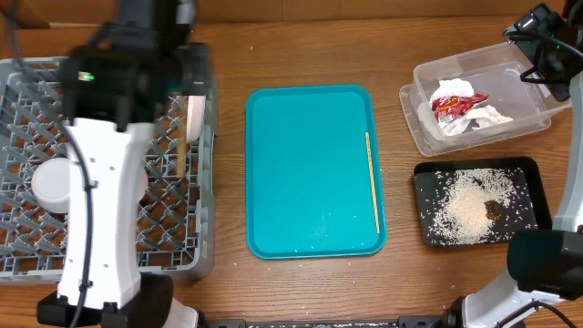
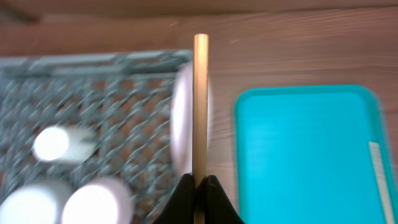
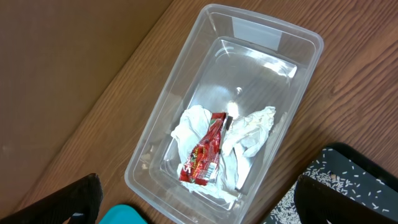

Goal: Sort waste into correct bins and load items into the dishwasher
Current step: 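Carry the chopstick to the rack and insert it upright with left gripper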

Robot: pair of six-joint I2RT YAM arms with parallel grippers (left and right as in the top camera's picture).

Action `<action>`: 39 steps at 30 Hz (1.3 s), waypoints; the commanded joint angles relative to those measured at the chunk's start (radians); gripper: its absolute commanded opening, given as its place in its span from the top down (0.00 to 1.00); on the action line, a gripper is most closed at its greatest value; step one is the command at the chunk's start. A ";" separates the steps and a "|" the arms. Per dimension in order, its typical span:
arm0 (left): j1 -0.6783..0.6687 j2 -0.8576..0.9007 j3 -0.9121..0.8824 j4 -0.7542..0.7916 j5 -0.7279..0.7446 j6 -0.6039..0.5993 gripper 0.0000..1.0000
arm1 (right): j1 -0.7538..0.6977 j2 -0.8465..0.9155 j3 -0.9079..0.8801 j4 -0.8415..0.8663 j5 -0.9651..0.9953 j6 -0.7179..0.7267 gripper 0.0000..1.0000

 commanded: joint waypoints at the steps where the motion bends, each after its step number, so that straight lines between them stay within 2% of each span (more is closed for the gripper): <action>1: 0.120 0.022 -0.040 -0.005 0.095 0.064 0.96 | 0.003 -0.007 0.000 0.005 0.003 -0.002 0.00; 6: 0.236 0.086 -0.125 0.033 0.145 0.160 0.96 | 0.003 -0.007 0.000 0.005 0.003 -0.003 0.00; 15: 0.303 0.275 -0.150 0.108 0.145 0.241 0.96 | 0.003 -0.007 0.000 0.005 0.003 -0.003 0.00; 23: 0.306 0.410 -0.150 0.138 0.172 0.239 0.96 | 0.003 -0.007 0.000 0.005 0.003 -0.002 0.00; 27: 0.307 0.445 -0.150 0.145 0.171 0.197 0.95 | 0.003 -0.007 0.000 0.005 0.003 -0.002 0.00; 29: 0.307 0.445 -0.150 0.151 0.172 0.190 0.80 | 0.003 -0.007 0.000 0.005 0.003 -0.002 0.00; 30: 0.307 0.445 -0.150 0.153 0.172 0.188 0.67 | 0.003 -0.007 0.000 0.005 0.003 -0.002 0.00; 31: 0.307 0.444 -0.150 0.156 0.171 0.188 0.46 | 0.003 -0.007 0.000 0.005 0.003 -0.003 0.00; 32: 0.307 0.444 -0.150 0.158 0.172 0.188 0.30 | 0.003 -0.007 0.000 0.005 0.003 -0.002 0.00; 33: 0.307 0.444 -0.150 0.159 0.172 0.187 0.21 | 0.003 -0.007 0.000 0.005 0.003 -0.002 0.00; 34: 0.307 0.444 -0.150 0.159 0.172 0.187 0.18 | 0.003 -0.007 0.000 0.005 0.003 -0.002 0.00; 39: 0.307 0.438 -0.107 0.118 0.208 0.144 0.18 | 0.003 -0.007 0.000 0.005 0.003 -0.002 0.00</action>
